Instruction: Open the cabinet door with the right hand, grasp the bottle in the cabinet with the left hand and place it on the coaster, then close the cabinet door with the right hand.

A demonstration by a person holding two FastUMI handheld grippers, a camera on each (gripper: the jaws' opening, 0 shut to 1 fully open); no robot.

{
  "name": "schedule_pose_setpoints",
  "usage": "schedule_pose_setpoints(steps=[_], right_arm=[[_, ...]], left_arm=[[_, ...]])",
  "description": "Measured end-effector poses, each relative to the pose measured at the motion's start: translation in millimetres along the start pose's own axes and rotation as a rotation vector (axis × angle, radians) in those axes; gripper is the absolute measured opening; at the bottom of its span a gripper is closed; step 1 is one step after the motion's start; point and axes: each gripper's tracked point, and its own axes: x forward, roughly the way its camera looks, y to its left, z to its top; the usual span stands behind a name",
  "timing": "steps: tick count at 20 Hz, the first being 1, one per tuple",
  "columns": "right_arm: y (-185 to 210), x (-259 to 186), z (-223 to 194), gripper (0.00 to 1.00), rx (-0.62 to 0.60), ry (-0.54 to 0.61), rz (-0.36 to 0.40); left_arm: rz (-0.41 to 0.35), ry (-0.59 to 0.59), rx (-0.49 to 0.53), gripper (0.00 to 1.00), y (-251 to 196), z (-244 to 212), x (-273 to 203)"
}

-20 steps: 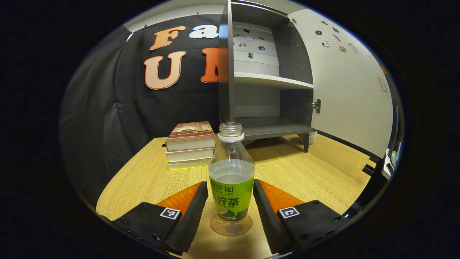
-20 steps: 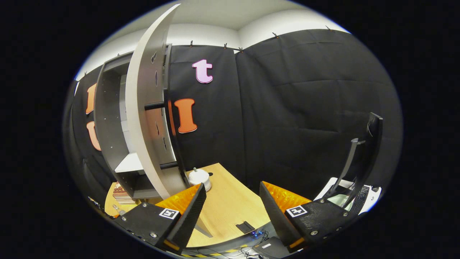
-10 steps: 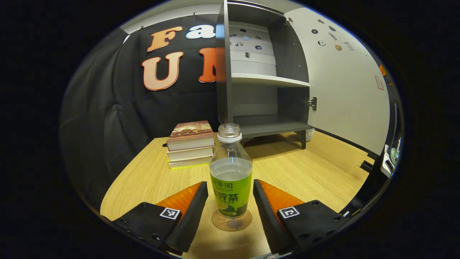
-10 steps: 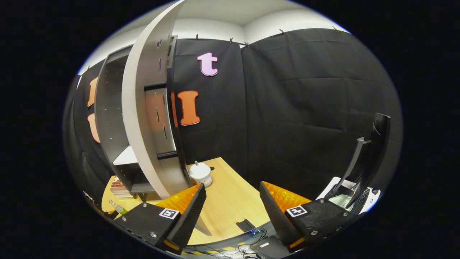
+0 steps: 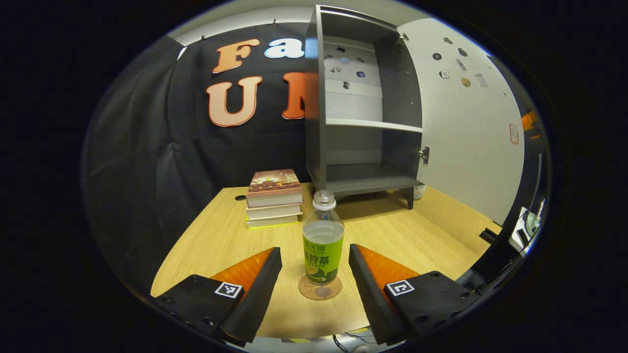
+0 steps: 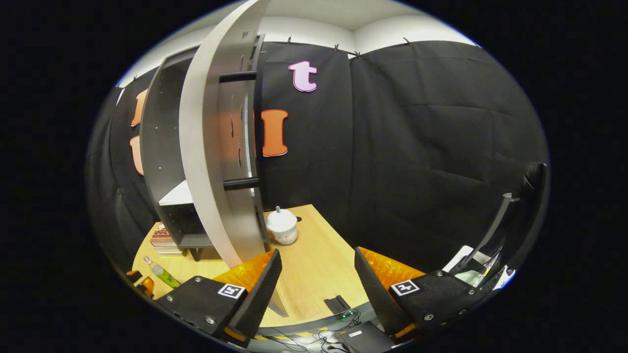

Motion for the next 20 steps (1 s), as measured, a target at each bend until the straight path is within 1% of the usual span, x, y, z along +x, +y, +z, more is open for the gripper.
schedule_pose_setpoints(steps=[2, 5, 7, 8, 9, 12, 14, 17, 20], right_arm=[[2, -1, -3, 0.92, 0.004, 0.004, 0.015], [7, 0, -5, 0.92, -0.006, 0.006, 0.036], [9, 0, -5, 0.91, -0.009, 0.001, 0.047], [10, 0, -4, 0.90, -0.010, 0.000, 0.052], [13, -1, -5, 0.90, -0.013, -0.002, 0.058], [21, 0, -5, 0.89, -0.027, -0.002, 0.086], [34, -4, -6, 0.89, -0.033, 0.001, 0.122], [70, -9, -11, 0.89, -0.033, 0.006, 0.186], [96, -11, -13, 0.89, -0.019, 0.013, 0.241]], left_arm=[[0.027, -0.031, -0.018, 0.91, 11, 32, -20], [0.078, -0.095, -0.017, 0.99, 31, 88, -44], [0.104, -0.137, -0.012, 0.98, 42, 123, -56], [0.114, -0.154, -0.006, 1.00, 46, 139, -62], [0.122, -0.173, 0.001, 0.98, 50, 154, -67], [0.119, -0.213, 0.018, 0.98, 54, 196, -82], [0.122, -0.241, 0.030, 0.98, 58, 223, -90], [0.138, -0.268, 0.041, 0.99, 70, 256, -102], [0.155, -0.296, -0.001, 0.97, 87, 285, -110]])
